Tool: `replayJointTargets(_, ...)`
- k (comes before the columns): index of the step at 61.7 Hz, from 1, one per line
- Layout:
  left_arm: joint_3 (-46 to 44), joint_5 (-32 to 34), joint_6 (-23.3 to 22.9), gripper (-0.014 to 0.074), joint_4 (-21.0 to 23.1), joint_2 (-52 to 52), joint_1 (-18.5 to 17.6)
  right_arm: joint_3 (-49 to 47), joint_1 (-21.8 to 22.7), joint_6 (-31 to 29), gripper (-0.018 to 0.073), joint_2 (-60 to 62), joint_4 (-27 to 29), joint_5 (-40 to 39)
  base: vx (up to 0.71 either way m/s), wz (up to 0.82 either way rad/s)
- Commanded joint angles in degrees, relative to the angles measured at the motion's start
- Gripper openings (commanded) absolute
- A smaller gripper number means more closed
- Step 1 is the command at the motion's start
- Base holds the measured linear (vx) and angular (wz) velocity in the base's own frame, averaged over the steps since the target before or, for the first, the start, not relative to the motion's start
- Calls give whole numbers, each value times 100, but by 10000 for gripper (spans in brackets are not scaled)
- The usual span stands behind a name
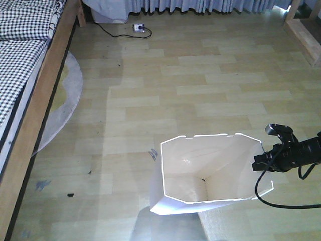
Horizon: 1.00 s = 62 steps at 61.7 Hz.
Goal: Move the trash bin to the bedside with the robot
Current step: 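Drive the base toward the bed while holding the bin in the right gripper, then drive on to the floor beside the bed near the curtains, bin held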
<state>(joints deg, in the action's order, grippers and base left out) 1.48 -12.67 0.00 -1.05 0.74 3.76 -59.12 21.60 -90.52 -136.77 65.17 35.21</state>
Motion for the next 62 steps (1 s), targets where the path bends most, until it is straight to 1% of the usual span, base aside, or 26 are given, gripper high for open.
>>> replayJointTargets(1, 108, 400, 0, -6, 24, 84, 1, -83, 20, 38, -5, 418, 388, 1238, 37, -2)
replayJointTargets(62, 108, 401, 0, -6, 24, 78, 1, -83, 20, 38, -5, 418, 388, 1238, 37, 6)
